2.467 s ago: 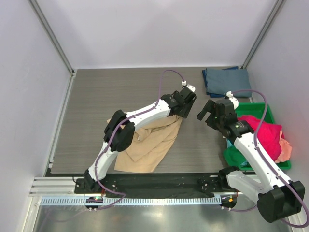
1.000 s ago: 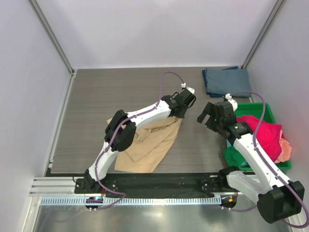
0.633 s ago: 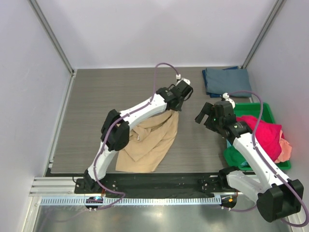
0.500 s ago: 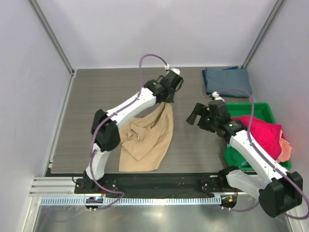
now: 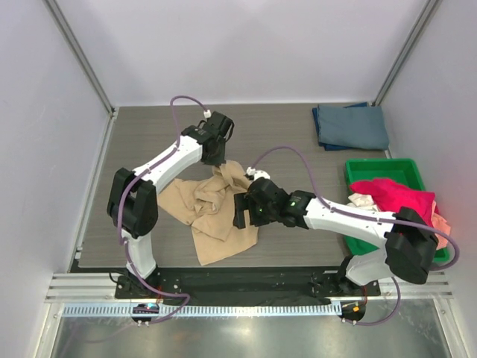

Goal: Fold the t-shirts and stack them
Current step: Flatten the tshirt out

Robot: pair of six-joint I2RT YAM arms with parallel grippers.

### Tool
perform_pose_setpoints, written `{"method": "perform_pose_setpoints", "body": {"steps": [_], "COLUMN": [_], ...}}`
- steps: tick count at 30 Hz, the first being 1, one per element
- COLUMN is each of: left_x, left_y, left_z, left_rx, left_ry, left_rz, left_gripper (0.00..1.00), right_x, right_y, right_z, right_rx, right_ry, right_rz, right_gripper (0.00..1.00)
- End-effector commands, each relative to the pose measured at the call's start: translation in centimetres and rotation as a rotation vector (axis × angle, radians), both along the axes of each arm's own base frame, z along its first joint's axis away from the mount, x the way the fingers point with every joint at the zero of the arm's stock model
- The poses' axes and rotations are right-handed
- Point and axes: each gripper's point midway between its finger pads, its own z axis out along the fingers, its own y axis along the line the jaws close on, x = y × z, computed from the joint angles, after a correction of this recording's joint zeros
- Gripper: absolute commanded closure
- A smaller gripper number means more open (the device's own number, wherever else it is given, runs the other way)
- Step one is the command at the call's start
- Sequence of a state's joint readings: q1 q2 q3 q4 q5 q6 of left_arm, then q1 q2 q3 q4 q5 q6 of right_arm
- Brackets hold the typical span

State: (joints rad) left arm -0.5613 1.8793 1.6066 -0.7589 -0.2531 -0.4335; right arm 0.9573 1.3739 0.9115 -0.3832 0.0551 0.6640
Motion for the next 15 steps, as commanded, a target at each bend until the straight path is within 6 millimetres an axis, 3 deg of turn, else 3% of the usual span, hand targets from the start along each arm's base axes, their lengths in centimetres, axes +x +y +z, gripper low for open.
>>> {"method": "perform_pose_setpoints", "body": {"steps": [1, 7, 15], "left_x": [0.3, -0.5, -1.1], "left_y": [-0.1, -1.0, 0.1], "left_z": [1.7, 1.7, 1.6], "left_rx": [-0.049, -0.068, -0.043], "left_ry": [-0.026, 0.051, 0.037], "left_rz": [-0.012, -0.05, -0.09], "left_gripper": [1.0, 1.0, 1.0], "right_x": [0.0, -0.7, -0.9], "right_y": [1.9, 3.5, 4.7], "right_z": [-0.4, -1.7, -3.2], "right_rx": [0.035, 0.016, -0.02], "right_ry": [-0.019, -0.002, 0.017], "right_rz": [-0.016, 0.024, 0.044], "right_gripper": [0.14, 0.15, 0.16]}}
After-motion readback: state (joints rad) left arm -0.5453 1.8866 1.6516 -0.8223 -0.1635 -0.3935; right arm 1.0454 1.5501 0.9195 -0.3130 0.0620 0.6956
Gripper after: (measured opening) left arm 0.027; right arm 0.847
